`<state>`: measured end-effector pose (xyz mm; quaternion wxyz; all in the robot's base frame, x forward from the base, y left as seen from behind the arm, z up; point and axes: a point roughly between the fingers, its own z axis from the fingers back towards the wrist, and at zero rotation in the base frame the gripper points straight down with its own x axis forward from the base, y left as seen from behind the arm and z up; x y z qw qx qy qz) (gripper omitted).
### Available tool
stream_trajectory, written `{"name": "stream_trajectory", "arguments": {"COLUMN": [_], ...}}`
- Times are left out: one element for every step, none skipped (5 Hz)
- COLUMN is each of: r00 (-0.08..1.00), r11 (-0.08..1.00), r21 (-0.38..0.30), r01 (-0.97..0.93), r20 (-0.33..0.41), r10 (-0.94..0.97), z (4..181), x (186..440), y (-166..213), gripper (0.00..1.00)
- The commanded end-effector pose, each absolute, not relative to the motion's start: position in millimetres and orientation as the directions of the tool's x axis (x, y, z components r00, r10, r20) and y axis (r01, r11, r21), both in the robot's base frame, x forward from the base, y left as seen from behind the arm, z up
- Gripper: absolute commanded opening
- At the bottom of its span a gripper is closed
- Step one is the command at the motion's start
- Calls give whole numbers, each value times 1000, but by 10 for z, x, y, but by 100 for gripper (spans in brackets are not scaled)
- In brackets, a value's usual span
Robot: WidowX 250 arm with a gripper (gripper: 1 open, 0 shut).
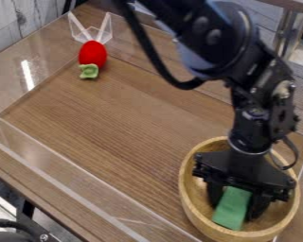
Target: Remove the green stick from the brown bowl and put it on the table
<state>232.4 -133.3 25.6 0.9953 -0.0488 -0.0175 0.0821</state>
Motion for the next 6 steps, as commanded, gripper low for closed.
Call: {"name": "stream_trajectory", "arguments": {"r00": [986,986,986,990,992,991], "r11": [984,985,986,990,993,993], "r21": [-101,-89,-78,-68,-59,-52], "r01": [-146,-145,-146,-125,-104,-110], "r20": [64,67,66,65,64,64], "r10": [153,152,151,129,108,114], "z": [363,290,230,312,392,460], "x": [2449,2417,2390,2373,2356,2408], "y": [-1471,-1480,-1483,-1529,-1574,-1598], "gripper": [0,0,0,0,0,0]}}
